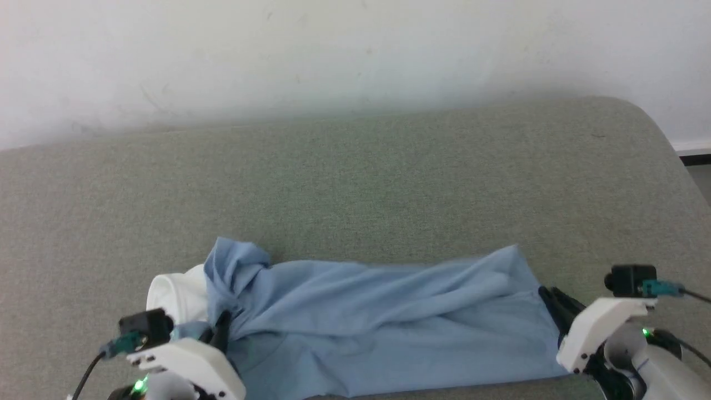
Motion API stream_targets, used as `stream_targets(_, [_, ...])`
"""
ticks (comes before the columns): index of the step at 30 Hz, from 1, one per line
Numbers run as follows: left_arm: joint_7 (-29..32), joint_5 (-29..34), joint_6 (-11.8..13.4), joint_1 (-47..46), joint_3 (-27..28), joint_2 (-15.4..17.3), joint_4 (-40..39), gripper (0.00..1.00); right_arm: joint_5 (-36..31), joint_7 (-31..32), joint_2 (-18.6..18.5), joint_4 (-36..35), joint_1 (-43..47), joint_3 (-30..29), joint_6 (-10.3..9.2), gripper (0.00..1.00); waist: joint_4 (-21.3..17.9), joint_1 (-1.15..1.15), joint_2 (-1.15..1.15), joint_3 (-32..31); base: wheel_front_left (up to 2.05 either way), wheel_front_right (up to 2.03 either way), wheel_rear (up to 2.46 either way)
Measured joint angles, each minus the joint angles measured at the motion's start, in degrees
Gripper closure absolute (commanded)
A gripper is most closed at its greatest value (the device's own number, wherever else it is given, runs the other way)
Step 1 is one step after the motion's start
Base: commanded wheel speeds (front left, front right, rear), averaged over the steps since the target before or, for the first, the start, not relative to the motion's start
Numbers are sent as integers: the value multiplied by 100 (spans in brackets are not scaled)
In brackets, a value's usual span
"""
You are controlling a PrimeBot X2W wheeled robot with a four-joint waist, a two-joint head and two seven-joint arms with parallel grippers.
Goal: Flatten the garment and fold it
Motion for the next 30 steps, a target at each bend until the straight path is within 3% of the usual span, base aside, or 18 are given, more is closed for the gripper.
stream_targets(4, [-345,105,154,281,81,102,-36,0,-5,-299,-71,-155,367,-105,-11,0,-68,1,0,-75,0,0,0])
stream_targets(6, [-644,315,320,379,125,121,-103,0,-34,-414,-104,-399,595,-188,-11,0,-99,0,0,-121,0,0,0])
stream_targets(12, [-1318,691,508,667,249,123,-411,0,-238,-423,-344,-1230,1217,-744,-11,0,-212,1,0,-247,0,0,0])
stream_targets(23, [-1567,1891,612,1025,481,237,-1137,0,-1071,1629,-411,-2162,1528,-1722,-11,0,-11,1,0,-430,0,0,0])
stream_targets(30, [-1570,2228,546,1042,481,59,-1393,0,-1537,2767,-36,-2130,1413,-2064,-11,0,296,1,0,-291,0,0,0])
